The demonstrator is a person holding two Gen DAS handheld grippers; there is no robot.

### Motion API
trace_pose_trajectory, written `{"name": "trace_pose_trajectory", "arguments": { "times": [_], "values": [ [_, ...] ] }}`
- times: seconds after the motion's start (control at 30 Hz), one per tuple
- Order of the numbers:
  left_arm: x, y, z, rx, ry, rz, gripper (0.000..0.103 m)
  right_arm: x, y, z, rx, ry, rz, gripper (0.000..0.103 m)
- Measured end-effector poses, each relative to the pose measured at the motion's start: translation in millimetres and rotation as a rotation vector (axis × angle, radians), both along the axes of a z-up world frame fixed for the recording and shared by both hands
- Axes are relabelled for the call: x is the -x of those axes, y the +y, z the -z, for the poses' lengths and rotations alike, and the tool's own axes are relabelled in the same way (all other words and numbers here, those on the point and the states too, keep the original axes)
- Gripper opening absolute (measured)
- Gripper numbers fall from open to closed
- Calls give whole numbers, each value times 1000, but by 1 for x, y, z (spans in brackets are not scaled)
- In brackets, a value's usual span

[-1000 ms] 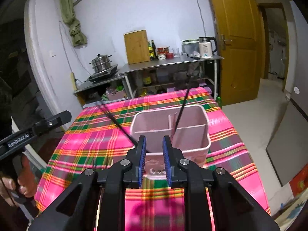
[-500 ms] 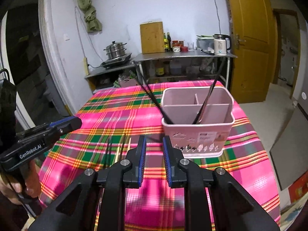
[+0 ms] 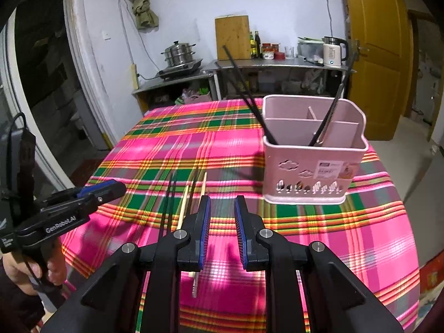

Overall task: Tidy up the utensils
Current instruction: 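Move both open tools back to the remaining chopsticks, then close the right tool on a black chopstick while the left tool grasps another black chopstick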

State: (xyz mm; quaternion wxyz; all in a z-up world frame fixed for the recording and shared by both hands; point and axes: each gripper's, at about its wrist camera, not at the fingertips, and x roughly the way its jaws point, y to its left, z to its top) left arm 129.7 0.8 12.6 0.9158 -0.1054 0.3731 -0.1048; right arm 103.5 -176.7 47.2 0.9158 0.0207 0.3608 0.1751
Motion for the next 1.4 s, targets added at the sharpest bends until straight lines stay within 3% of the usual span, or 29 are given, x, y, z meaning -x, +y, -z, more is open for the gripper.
{"name": "trace_pose_trajectory", "arguments": {
  "times": [0.37,0.73,0.9,1.07,1.4],
  "values": [
    [-23,4,44,25,97,-42,22,-12,17,30,13,63,-39,18],
    [-57,1,81,1,168,-90,22,-22,23,54,23,113,-46,18],
    [-65,-6,83,-44,147,-94,22,-28,24,62,23,131,-48,18],
    [-67,-12,83,-124,139,-83,12,-35,28,69,27,149,-55,18],
    [-54,14,82,-111,152,-57,9,-62,44,94,29,198,-76,18]
  ]
}}
